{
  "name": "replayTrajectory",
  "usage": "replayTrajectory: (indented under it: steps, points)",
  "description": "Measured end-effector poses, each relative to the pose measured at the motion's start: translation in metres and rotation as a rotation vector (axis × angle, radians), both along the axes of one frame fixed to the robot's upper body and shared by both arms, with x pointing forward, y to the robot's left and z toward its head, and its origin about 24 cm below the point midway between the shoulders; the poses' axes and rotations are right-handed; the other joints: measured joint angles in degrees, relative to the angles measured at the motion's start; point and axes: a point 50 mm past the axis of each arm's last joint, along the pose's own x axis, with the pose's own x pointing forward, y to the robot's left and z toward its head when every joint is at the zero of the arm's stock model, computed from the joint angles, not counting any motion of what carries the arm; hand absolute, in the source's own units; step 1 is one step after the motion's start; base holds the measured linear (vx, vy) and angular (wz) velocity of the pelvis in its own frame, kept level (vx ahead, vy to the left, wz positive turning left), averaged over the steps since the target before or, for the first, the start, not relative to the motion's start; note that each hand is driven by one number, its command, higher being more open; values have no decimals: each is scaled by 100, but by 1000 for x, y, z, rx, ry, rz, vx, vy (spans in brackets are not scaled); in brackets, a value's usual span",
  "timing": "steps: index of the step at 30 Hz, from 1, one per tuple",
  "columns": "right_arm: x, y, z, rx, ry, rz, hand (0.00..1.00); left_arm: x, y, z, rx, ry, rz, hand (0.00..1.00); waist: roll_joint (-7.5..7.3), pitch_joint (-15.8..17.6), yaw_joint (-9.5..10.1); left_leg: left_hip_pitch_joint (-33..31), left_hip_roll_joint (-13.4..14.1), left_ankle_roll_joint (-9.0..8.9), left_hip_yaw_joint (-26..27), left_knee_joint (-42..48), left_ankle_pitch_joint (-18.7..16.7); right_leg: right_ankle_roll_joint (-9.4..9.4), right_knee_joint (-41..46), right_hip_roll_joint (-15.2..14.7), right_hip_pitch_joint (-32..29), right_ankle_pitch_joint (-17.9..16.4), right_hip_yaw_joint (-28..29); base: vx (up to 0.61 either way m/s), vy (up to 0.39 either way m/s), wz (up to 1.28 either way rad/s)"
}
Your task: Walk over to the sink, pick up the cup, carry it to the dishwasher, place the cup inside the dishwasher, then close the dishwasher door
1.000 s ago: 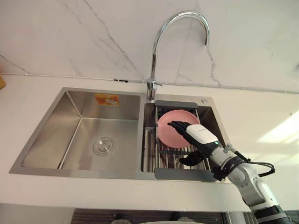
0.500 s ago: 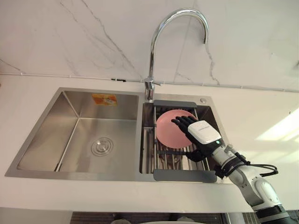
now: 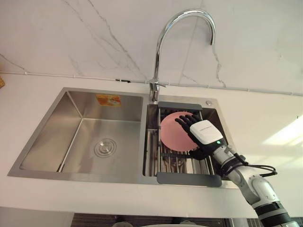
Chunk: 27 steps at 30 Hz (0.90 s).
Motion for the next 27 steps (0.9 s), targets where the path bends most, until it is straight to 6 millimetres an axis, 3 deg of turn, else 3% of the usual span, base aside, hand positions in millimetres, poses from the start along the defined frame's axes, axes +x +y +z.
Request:
replayTrajectory:
  steps: [7,13,27]
  points:
    - [1,-2,-10,12,-33,-14,0,0,0,0,0,-4,-2,100,1,0,25,3,-5,3,-65,-62,55,0,-29,5,28,1,-72,-4,-7,5]
    - [10,4,7,64,-248,12,0,1,1,-1,4,-8,-17,100,3,2,83,2,-11,6,-83,-68,59,-2,-63,8,46,13,-89,0,-1,1]
    - [4,-2,-1,110,-271,-12,0,3,0,-1,5,-17,-25,100,8,11,107,7,-8,5,-76,-70,58,1,-82,18,55,19,-81,1,-1,0]
